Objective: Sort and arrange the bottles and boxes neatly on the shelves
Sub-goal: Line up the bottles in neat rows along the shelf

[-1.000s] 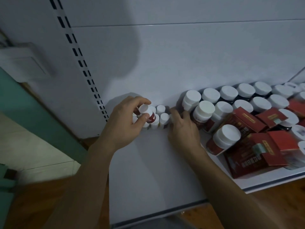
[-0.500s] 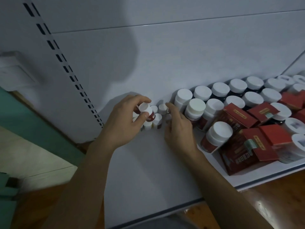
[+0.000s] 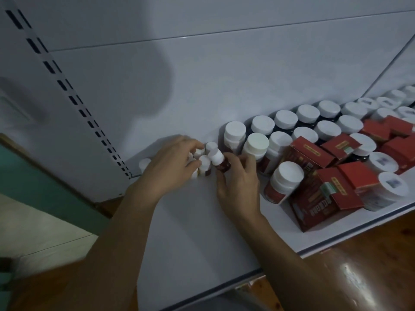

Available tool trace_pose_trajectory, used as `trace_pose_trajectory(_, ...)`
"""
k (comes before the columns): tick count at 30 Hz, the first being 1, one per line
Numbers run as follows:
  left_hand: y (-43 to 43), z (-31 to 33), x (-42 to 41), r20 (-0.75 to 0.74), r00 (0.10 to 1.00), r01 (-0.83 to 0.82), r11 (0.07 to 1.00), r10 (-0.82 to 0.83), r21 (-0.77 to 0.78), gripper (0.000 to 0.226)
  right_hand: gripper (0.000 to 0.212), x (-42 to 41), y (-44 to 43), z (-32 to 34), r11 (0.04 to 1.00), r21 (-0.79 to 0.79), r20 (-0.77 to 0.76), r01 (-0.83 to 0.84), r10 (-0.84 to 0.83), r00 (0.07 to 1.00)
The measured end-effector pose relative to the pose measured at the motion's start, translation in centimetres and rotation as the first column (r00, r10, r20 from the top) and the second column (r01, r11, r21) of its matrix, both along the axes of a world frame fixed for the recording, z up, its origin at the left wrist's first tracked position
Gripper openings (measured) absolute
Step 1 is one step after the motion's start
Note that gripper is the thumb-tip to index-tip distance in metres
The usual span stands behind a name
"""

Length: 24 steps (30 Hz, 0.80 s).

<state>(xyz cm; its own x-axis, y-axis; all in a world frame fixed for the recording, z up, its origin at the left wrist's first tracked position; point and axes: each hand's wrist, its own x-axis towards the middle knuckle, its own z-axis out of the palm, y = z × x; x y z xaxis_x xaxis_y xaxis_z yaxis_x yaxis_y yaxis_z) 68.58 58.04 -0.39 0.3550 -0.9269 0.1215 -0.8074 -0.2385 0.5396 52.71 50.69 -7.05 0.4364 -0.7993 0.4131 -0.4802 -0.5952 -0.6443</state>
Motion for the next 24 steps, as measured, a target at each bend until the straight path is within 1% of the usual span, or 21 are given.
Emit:
trace_pose_trajectory(2,0.1,-0.4,0.0,0.046,0.999,0.022,0.995,-0.026,0.095,0.032,0.040,0.1,0.1,-0.4,0.999,0.043,-0.068,0.033,-0.030,0.997)
trace_pose_trajectory(5,0.3,-0.9,0.0,0.068,0.997,0.014,0.995,-0.020,0.096,0.032,0.038,0.6,-0.6,-0.4,0.994,0.110,-0.174,0.000,0.019,0.985)
trace_pose_trajectory(6,0.3,-1.0,-0.1,0.065,0.998,0.015,0.996,-0.021,0.092,0.032,0.041,0.8,-0.7,-0.1,0.990,0.136,-0.182,-0.026,0.051,0.982)
trace_pose_trajectory(8,0.3,-0.8,-0.1,0.072,0.997,0.022,0.995,-0.030,0.099,0.032,0.054,0.6,-0.4,1.0,0.978,0.194,-0.146,-0.073,0.103,0.984)
trace_pose_trajectory(9,0.3,-0.6,0.0,0.078,0.996,0.025,0.994,-0.033,0.102,0.031,0.058,0.3,-0.1,1.7,0.978,0.187,-0.144,-0.088,0.116,0.983)
trace_pose_trajectory(10,0.2,-0.3,0.0,0.080,0.996,0.028,0.995,-0.036,0.097,0.030,0.058,-0.3,0.3,2.5,0.986,0.138,-0.152,-0.091,0.112,0.982)
trace_pose_trajectory(11,0.0,0.1,0.1,0.082,0.996,0.031,0.996,-0.038,0.080,0.030,0.051,-0.9,0.4,3.4,0.995,0.057,-0.146,-0.080,0.088,0.985)
trace_pose_trajectory(13,-1.0,1.3,0.0,0.099,0.994,0.050,0.999,-0.050,0.001,0.035,0.036,-2.2,-0.3,6.0,0.992,-0.129,-0.125,-0.006,-0.011,0.992)
trace_pose_trajectory(14,-1.8,2.1,-0.1,0.109,0.992,0.073,0.996,-0.067,-0.052,0.042,0.036,-2.6,-1.1,7.3,0.980,-0.198,-0.146,0.026,-0.055,0.988)
trace_pose_trajectory(15,-2.8,2.9,-0.3,0.118,0.988,0.110,0.989,-0.098,-0.098,0.049,0.039,-2.9,-2.2,8.4,0.973,-0.228,-0.210,0.040,-0.089,0.974)
trace_pose_trajectory(17,-5.2,4.4,-1.0,0.151,0.972,0.197,0.972,-0.178,-0.125,0.060,0.044,-3.0,-4.1,10.0,0.984,-0.174,-0.432,0.043,-0.115,0.894)
trace_pose_trajectory(18,-6.3,4.8,-1.5,0.176,0.960,0.235,0.967,-0.216,-0.095,0.064,0.041,-2.9,-4.5,10.4,0.989,-0.143,-0.529,0.040,-0.111,0.842)
trace_pose_trajectory(19,-7.1,4.9,-1.8,0.203,0.946,0.265,0.963,-0.252,-0.041,0.067,0.038,-2.8,-4.7,10.6,0.990,-0.137,-0.590,0.032,-0.108,0.801)
trace_pose_trajectory(21,-7.8,4.3,-2.1,0.218,0.920,0.313,0.946,-0.325,0.090,0.069,0.034,-2.8,-4.2,10.6,0.985,-0.170,-0.631,0.011,-0.118,0.767)
trace_pose_trajectory(22,-7.8,3.9,-2.0,0.211,0.917,0.319,0.940,-0.338,0.121,0.069,0.035,-2.7,-4.0,10.5,0.982,-0.190,-0.636,0.003,-0.125,0.761)
trace_pose_trajectory(24,-7.6,3.3,-1.7,0.209,0.933,0.281,0.956,-0.293,0.086,0.060,0.036,-2.6,-3.8,10.5,0.977,-0.211,-0.640,0.001,-0.139,0.755)
